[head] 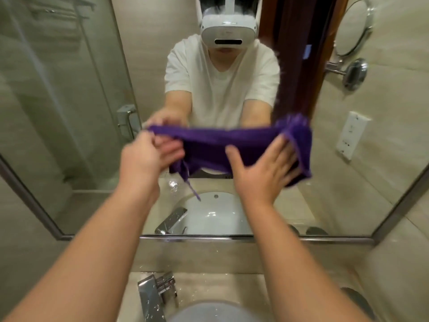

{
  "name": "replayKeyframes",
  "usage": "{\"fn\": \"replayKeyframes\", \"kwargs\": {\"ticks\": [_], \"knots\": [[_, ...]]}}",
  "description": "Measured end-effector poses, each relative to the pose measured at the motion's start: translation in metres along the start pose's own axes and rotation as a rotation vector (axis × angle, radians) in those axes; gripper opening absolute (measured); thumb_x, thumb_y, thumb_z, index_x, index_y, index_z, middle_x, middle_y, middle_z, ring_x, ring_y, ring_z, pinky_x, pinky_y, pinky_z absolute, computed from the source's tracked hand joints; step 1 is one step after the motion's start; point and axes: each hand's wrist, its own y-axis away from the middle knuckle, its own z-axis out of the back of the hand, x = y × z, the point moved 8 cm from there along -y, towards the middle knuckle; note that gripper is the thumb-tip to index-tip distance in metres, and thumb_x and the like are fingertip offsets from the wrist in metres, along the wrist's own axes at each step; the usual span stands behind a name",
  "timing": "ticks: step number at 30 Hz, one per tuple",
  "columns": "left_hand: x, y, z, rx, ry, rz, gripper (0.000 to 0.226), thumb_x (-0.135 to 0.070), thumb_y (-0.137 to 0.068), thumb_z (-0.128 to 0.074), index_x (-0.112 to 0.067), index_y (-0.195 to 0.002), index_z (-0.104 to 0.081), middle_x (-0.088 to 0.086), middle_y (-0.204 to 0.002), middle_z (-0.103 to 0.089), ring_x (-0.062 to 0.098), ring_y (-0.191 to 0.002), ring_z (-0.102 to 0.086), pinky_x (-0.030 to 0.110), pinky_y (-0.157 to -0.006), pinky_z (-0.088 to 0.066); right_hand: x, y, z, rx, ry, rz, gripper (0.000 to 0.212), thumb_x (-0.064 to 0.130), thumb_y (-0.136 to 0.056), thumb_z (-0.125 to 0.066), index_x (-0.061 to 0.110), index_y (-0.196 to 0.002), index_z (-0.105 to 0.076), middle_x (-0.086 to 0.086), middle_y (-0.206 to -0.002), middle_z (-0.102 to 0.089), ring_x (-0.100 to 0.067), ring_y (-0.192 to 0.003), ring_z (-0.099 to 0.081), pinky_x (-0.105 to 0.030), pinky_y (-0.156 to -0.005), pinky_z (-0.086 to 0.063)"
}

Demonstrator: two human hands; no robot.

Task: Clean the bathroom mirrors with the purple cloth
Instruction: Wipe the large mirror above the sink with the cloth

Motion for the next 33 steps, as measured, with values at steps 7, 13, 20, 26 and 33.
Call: {"fn": "replayKeyframes", "kwargs": {"ticks": [7,13,20,26,33], "knots": [[0.123,0.003,0.070,-0.031,-0.212,0.304,0.042,-0.012,-0.104,-0.030,-0.002,-0.080,-0.062,0.016,-0.091,-0.069,0.025,-0.074,-0.067,0.030,-0.069,-0.050,-0.063,0.119,-0.072,0.477,0.075,-0.246,0.133,0.096,-0.064,-0.021,0.005,-0.154,0.014,-0.030,-0.161,-0.009,-0.044,-0.149,-0.012,-0.059,-0.118,-0.006],[-0.052,-0.033,0.055,-0.016,-0.013,-0.101,0.036,-0.015,-0.102,-0.030,-0.012,-0.083,-0.061,-0.001,-0.072,-0.073,0.006,-0.058,-0.069,0.022,-0.056,-0.055,0.106,-0.023,0.020,-0.177,-0.160,0.183,0.112,0.092,-0.077,-0.035,0.014,-0.154,-0.010,-0.023,-0.159,-0.029,-0.032,-0.144,-0.016,-0.049,-0.112,0.020],[-0.041,-0.031,0.057,-0.021,-0.104,-0.069,0.040,-0.017,-0.101,-0.030,-0.012,-0.079,-0.062,-0.004,-0.055,-0.069,0.007,-0.050,-0.066,0.021,-0.051,-0.055,0.062,0.020,-0.016,-0.064,-0.014,0.087,0.109,0.093,-0.078,-0.024,0.014,-0.153,-0.012,-0.025,-0.156,-0.034,-0.039,-0.142,-0.026,-0.061,-0.115,-0.005],[0.112,0.009,0.075,0.068,-0.251,0.370,0.040,-0.004,-0.105,-0.027,0.021,-0.115,-0.057,0.035,-0.113,-0.064,0.042,-0.107,-0.064,0.038,-0.084,-0.050,-0.074,0.142,-0.084,0.507,0.116,-0.307,0.137,0.098,-0.058,-0.005,0.003,-0.155,0.012,-0.028,-0.163,-0.007,-0.040,-0.150,-0.010,-0.054,-0.119,-0.006],[-0.028,-0.012,0.003,0.235,-0.163,0.053,0.045,-0.025,-0.106,-0.031,-0.005,-0.094,-0.069,0.003,-0.072,-0.075,0.009,-0.056,-0.071,0.018,-0.048,-0.052,0.041,-0.033,0.025,-0.174,-0.213,-0.066,0.123,0.081,-0.071,-0.051,0.004,-0.158,-0.012,-0.024,-0.163,-0.018,-0.040,-0.149,-0.015,-0.063,-0.115,0.002]]}}
